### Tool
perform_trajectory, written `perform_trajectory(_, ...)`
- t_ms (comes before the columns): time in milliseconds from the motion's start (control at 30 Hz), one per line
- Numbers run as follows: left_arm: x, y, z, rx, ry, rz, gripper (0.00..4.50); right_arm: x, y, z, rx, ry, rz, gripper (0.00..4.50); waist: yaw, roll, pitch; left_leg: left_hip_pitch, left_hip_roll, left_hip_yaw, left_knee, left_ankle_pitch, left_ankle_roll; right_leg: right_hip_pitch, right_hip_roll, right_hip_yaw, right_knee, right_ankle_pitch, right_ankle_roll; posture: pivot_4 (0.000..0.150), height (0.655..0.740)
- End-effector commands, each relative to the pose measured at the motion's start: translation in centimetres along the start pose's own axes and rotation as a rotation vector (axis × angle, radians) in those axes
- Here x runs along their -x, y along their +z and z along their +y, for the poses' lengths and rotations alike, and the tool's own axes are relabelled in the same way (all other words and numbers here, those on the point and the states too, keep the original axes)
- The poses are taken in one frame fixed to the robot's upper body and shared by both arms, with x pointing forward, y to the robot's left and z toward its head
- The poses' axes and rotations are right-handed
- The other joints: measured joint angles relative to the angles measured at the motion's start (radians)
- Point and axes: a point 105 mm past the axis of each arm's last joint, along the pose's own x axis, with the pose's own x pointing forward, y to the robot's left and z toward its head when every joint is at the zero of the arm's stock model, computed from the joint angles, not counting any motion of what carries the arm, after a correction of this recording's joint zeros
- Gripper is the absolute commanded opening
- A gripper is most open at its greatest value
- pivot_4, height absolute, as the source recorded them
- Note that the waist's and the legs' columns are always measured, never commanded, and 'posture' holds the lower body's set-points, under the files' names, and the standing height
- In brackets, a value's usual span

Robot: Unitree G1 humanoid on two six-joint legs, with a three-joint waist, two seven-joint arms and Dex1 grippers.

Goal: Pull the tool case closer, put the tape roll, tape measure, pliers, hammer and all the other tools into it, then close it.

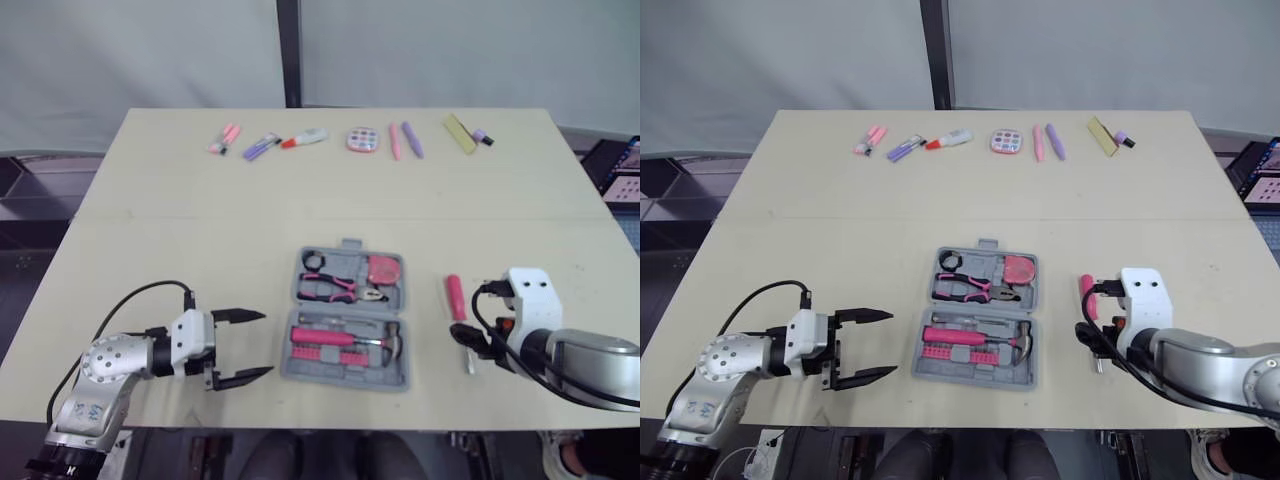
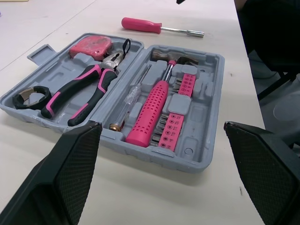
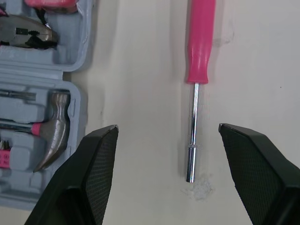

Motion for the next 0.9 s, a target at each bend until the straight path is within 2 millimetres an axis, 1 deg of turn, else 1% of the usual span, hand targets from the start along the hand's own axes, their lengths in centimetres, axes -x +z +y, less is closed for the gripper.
perform_trajectory(33, 0.0, 0.4, -0.1, -0.028, -0.004, -0.009, 4.5, -0.3, -0.5, 0.4, -0.042, -0.01, 0.01, 3.61, 0.0, 0.0, 0.0, 0.0, 0.0, 0.0, 0.0, 0.0, 0.0, 0.0, 0.0, 0.0, 0.0, 0.0, 0.0, 0.15, 0.7134)
perform_trajectory(200, 0.0, 0.5, 0.0, -0.03, 0.0, -0.006, 4.5, -1.4, 0.1, 0.4, -0.048, -0.028, -0.032, 3.61, -0.002, 0.0, 0.0, 0.0, 0.0, 0.0, 0.0, 0.0, 0.0, 0.0, 0.0, 0.0, 0.0, 0.0, 0.0, 0.15, 0.7134)
perform_trajectory(300, 0.1, 0.5, -0.1, -0.033, 0.002, -0.001, 4.5, -2.3, 0.0, 0.3, -0.067, -0.031, -0.039, 3.61, -0.002, -0.001, -0.001, 0.0, 0.0, 0.0, 0.0, 0.0, 0.0, 0.0, 0.0, 0.0, 0.0, 0.0, 0.0, 0.15, 0.7134)
perform_trajectory(433, 0.3, 0.6, -0.1, -0.036, 0.005, 0.006, 4.5, -3.7, -0.3, -0.2, -0.08, -0.054, -0.037, 3.61, -0.002, -0.001, -0.001, 0.0, -0.001, 0.0, 0.0, 0.0, 0.0, 0.0, 0.0, 0.0, 0.001, 0.0, 0.0, 0.15, 0.7134)
perform_trajectory(633, 0.7, 0.8, -0.3, -0.037, 0.012, 0.016, 4.5, -5.7, 0.1, -1.1, -0.057, -0.1, -0.058, 3.61, -0.003, -0.001, -0.001, 0.001, -0.001, -0.001, 0.0, 0.0, 0.0, 0.0, 0.0, 0.0, 0.001, 0.0, 0.0, 0.15, 0.7134)
perform_trajectory(833, 1.1, 0.9, -0.5, -0.036, 0.019, 0.026, 4.5, -6.8, 0.1, -1.2, -0.054, -0.107, -0.066, 3.61, -0.003, -0.001, -0.001, 0.001, -0.001, -0.001, 0.0, 0.0, 0.0, -0.001, 0.0, 0.0, 0.002, 0.0, 0.0, 0.15, 0.7134)
perform_trajectory(900, 1.2, 1.0, -0.6, -0.036, 0.021, 0.03, 4.5, -7.1, 0.1, -1.2, -0.053, -0.11, -0.07, 3.61, -0.003, -0.002, -0.002, 0.001, -0.001, -0.001, 0.0, 0.0, 0.0, 0.0, 0.0, 0.001, 0.002, 0.0, 0.0, 0.15, 0.7134)
